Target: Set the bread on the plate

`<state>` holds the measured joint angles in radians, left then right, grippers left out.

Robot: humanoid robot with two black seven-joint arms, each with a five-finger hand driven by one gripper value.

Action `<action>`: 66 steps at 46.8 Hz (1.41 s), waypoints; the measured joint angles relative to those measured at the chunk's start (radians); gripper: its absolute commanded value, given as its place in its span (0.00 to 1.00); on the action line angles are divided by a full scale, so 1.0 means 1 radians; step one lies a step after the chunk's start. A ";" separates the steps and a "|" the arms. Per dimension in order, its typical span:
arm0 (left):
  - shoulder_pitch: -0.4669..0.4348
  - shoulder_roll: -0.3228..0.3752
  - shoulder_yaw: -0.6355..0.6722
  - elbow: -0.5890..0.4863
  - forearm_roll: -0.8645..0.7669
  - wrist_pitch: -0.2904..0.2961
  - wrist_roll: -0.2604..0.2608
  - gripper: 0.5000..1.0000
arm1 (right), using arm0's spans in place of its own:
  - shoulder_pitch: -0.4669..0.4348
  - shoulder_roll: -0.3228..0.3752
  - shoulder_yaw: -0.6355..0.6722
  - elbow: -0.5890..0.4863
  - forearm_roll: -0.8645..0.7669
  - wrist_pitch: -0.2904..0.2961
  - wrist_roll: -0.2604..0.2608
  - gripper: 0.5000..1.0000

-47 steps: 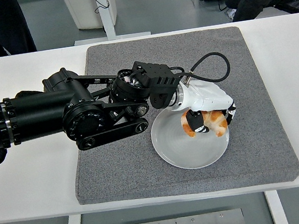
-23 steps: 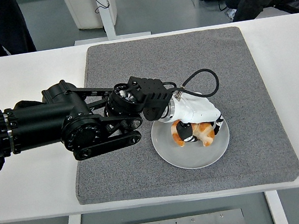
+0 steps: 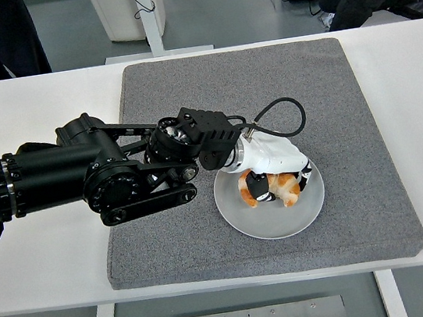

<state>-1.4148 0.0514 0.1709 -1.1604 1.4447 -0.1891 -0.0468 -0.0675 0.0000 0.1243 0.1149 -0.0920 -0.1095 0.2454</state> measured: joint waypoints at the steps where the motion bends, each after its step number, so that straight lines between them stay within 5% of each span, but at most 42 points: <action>1: -0.004 0.003 0.000 -0.001 -0.009 -0.004 0.000 1.00 | 0.000 0.000 0.000 0.000 0.000 0.000 0.000 1.00; 24: -0.090 0.071 -0.008 -0.069 -0.055 -0.022 0.002 1.00 | 0.000 0.000 0.000 0.000 0.000 0.000 0.000 1.00; 38: -0.214 0.124 -0.057 -0.075 -0.268 -0.049 0.005 1.00 | 0.000 0.000 0.000 0.000 0.000 0.000 0.000 1.00; 50: -0.218 0.209 -0.226 -0.054 -0.508 -0.074 0.006 1.00 | 0.000 0.000 0.000 0.000 0.000 0.000 0.000 1.00; 66: -0.152 0.279 -0.347 0.101 -0.797 -0.067 0.006 1.00 | 0.000 0.000 0.000 0.000 0.000 0.000 0.000 1.00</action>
<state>-1.5665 0.3302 -0.1763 -1.0590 0.6478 -0.2561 -0.0413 -0.0675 0.0000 0.1243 0.1145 -0.0920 -0.1095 0.2455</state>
